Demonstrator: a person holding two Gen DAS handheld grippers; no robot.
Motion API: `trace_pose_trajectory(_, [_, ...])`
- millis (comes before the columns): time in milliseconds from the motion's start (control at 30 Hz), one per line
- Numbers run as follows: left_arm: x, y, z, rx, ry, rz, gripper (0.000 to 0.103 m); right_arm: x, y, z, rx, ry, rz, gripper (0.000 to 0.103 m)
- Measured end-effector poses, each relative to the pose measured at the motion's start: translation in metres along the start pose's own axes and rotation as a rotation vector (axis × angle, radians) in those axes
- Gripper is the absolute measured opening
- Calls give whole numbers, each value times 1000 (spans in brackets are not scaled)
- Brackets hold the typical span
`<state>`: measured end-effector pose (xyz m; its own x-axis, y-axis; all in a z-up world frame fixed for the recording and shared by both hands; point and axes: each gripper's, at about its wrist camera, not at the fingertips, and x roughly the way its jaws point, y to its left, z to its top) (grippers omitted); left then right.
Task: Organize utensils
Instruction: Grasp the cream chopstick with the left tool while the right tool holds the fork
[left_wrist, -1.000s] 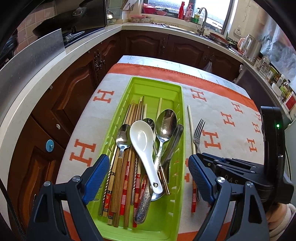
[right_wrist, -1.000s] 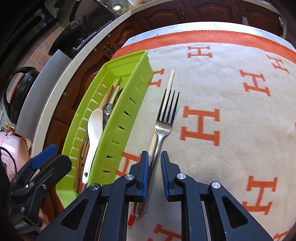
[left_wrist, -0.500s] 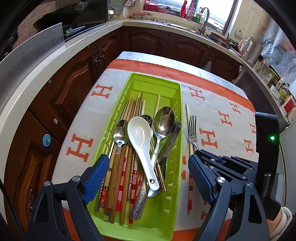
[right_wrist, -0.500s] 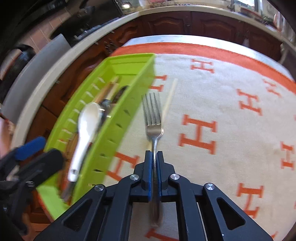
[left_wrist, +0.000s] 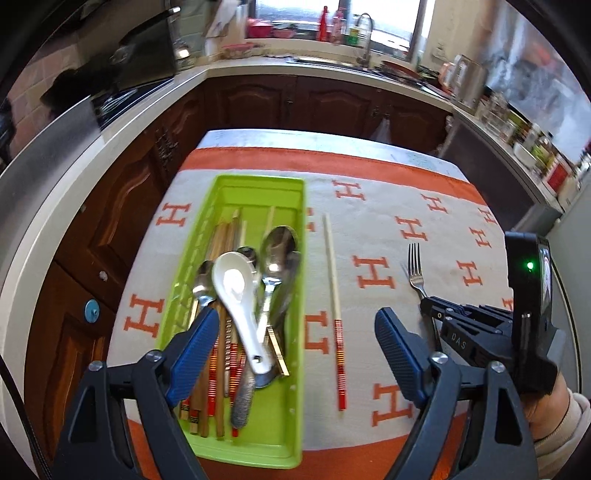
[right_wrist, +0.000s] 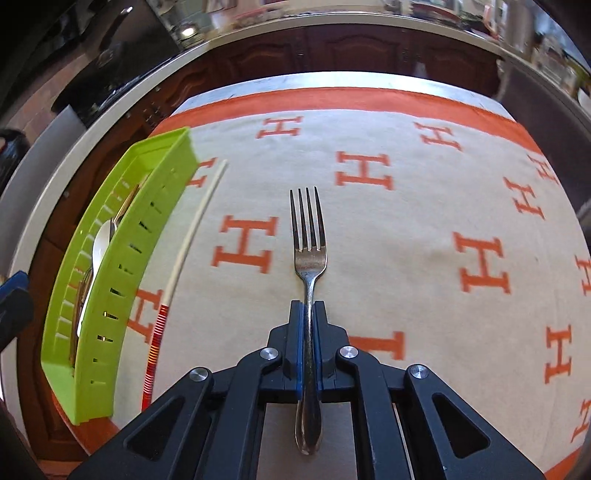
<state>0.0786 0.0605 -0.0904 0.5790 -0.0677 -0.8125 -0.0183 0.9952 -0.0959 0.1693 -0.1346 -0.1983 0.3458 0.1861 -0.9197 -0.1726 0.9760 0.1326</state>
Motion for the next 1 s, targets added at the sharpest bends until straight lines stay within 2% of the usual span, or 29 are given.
trace_pose_trajectory(167, [15,-27,7,29,94,-101,49,-17,-32,-6,67,-34,32,4])
trace_pose_trajectory(267, [31,-40,9,25,156,-136,41,-24,-46,-9,103,-48,61,4])
trace_pose_trajectory(500, [75,-57,10,34,250,-89,40,-37,-72,-22,166,-70,113,4])
trace_pose_trajectory(600, [96,-54,11,11,296,-64,33,-40,-82,-28,185,-75,131,4])
trace_pose_trajectory(700, [110,-48,11,-25,330,-59,31,-42,-88,-31,198,-81,148,4])
trace_pose_trajectory(733, [113,-46,12,-28,332,-40,27,-42,-90,-31,203,-83,154,4])
trace_pose_trajectory(1000, [122,-48,20,-24,348,-6,27,-41,-98,-34,235,-88,194,4])
